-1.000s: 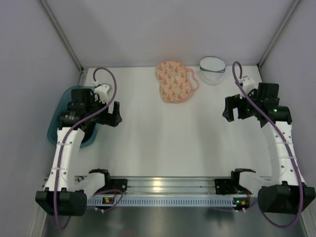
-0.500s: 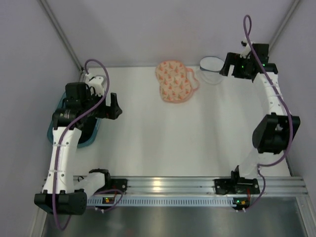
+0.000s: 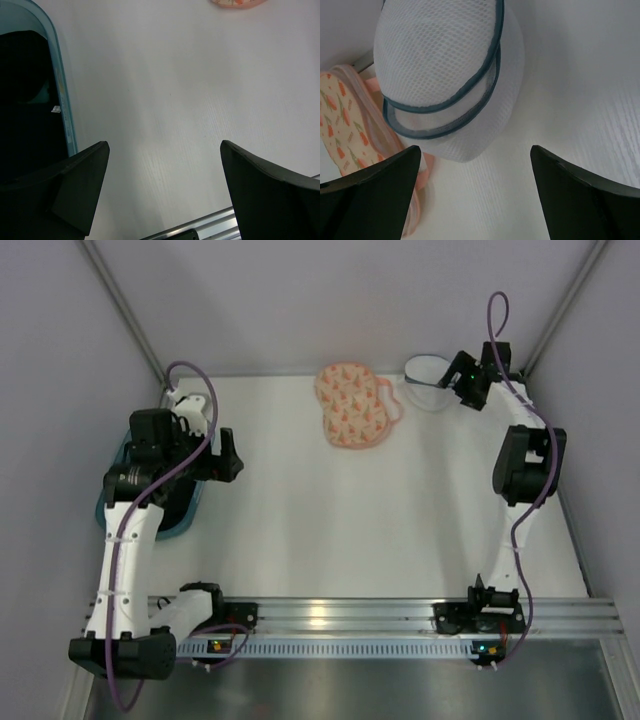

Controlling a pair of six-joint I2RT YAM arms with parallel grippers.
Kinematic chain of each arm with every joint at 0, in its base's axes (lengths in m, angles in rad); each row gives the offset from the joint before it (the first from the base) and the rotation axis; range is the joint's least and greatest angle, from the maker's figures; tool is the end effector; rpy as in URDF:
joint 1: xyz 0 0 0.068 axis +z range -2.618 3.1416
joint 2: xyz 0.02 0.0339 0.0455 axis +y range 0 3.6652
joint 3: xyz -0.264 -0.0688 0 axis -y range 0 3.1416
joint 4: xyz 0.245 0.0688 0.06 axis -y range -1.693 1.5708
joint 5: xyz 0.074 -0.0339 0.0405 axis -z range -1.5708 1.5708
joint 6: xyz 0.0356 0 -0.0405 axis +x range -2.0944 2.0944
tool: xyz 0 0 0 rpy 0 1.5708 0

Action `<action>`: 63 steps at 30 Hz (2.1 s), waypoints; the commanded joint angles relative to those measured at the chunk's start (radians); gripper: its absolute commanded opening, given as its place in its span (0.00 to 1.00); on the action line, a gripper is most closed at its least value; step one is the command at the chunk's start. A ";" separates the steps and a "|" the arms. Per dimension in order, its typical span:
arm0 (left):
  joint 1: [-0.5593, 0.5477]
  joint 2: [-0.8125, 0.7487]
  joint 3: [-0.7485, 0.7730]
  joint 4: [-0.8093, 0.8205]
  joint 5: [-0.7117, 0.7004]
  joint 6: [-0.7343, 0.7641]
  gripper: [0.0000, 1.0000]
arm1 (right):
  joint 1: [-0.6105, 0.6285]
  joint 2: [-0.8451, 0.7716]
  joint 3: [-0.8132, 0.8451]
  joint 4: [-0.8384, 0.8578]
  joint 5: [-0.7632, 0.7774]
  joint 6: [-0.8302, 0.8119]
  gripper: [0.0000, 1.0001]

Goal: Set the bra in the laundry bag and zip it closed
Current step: Move the laundry bag to the center of the board.

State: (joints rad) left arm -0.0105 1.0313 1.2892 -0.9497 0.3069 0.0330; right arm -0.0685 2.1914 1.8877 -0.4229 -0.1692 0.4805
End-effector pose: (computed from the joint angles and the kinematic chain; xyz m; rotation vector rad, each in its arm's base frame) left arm 0.1890 -0.0127 0.3917 0.2115 2.2355 -0.3345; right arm 0.5060 -0.0287 0.2398 0.5431 2.2541 0.4052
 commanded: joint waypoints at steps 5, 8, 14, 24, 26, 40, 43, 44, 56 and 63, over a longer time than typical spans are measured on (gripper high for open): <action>0.001 -0.056 -0.044 0.009 -0.028 0.022 0.99 | -0.019 0.080 0.073 0.167 -0.018 0.176 0.88; 0.001 -0.066 -0.060 0.009 -0.025 0.024 0.99 | -0.020 0.111 0.073 0.173 -0.021 0.185 0.74; 0.001 -0.074 -0.067 0.008 -0.035 0.034 0.99 | -0.031 0.100 0.021 0.190 -0.095 0.185 0.31; 0.001 -0.111 -0.060 0.009 -0.026 0.033 0.99 | -0.094 -0.238 -0.462 0.262 -0.288 0.218 0.00; 0.001 -0.117 -0.064 0.008 -0.023 0.033 0.99 | -0.096 -0.356 -0.612 0.276 -0.308 0.231 0.00; 0.001 -0.174 -0.096 0.008 0.006 0.021 0.99 | -0.056 -0.979 -1.184 0.190 -0.328 0.184 0.00; 0.001 -0.166 -0.093 0.008 0.009 0.005 0.99 | -0.024 -1.015 -1.207 0.150 -0.378 0.178 0.00; 0.001 -0.166 -0.091 0.009 0.011 0.002 0.99 | -0.010 -1.025 -1.228 0.148 -0.389 0.181 0.00; 0.001 -0.140 -0.082 0.008 0.034 -0.022 0.99 | 0.248 -1.194 -1.376 0.268 -0.495 0.368 0.74; 0.001 -0.149 -0.103 0.008 0.115 0.028 0.99 | 0.277 -1.061 -0.991 -0.084 -0.590 -0.216 0.75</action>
State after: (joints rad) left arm -0.0105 0.8944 1.1934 -0.9520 0.3561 0.0322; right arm 0.1925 1.0691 0.6998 -0.3580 -0.6746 0.6174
